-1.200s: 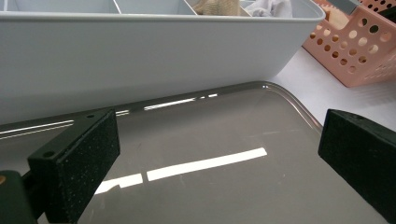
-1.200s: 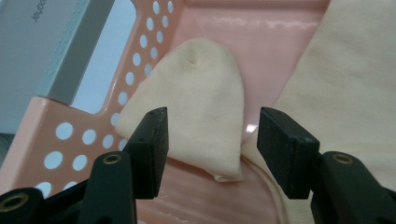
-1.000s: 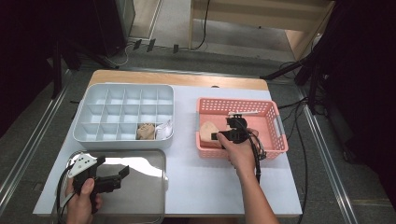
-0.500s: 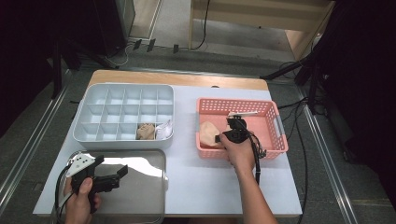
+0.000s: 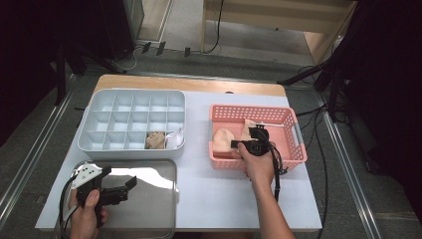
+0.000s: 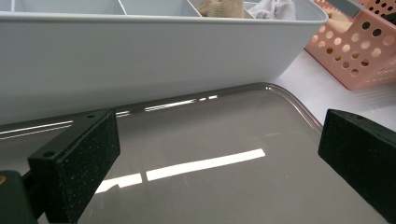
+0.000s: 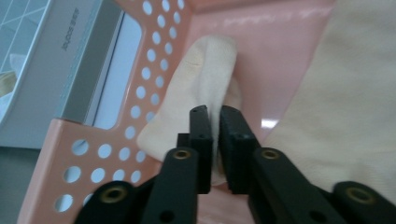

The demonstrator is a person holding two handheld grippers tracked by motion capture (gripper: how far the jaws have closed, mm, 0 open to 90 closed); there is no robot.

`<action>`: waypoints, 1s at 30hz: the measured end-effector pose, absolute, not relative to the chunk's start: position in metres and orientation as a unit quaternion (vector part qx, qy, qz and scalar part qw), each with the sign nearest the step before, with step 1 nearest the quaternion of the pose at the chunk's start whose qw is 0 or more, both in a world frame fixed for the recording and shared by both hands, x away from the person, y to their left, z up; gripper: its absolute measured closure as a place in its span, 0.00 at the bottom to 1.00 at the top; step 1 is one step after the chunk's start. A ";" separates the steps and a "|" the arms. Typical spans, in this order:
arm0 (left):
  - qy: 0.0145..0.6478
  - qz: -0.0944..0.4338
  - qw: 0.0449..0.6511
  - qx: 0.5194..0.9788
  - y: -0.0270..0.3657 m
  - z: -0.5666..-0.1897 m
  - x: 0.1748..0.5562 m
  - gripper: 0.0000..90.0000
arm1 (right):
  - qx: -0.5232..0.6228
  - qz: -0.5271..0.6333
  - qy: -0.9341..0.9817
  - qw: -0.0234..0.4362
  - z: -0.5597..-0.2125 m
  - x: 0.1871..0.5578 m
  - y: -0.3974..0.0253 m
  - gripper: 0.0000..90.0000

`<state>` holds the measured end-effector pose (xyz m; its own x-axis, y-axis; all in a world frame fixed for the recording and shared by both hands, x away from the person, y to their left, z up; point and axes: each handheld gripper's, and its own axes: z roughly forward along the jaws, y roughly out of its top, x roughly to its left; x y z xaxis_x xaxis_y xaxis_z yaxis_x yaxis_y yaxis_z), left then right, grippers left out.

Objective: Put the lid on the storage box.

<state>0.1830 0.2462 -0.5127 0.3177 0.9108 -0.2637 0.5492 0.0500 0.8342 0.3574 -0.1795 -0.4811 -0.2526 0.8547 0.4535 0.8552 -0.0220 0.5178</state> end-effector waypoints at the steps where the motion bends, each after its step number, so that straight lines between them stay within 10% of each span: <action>1: 0.551 0.193 0.470 0.662 0.246 -0.513 0.183 0.00 | -0.611 -0.371 -0.699 0.000 -0.481 0.357 -0.179 0.85; 13: 0.551 0.191 0.472 0.661 0.247 -0.513 0.183 0.00 | -0.612 -0.240 -0.753 0.014 -0.489 0.374 -0.137 0.40; 21: 0.552 0.189 0.473 0.661 0.248 -0.512 0.183 0.00 | -0.576 -0.163 -0.797 -0.079 -0.489 0.372 -0.118 0.64; 30: 0.550 0.184 0.471 0.664 0.246 -0.513 0.184 0.00 | -0.571 -0.171 -0.799 -0.084 -0.489 0.368 -0.122 0.94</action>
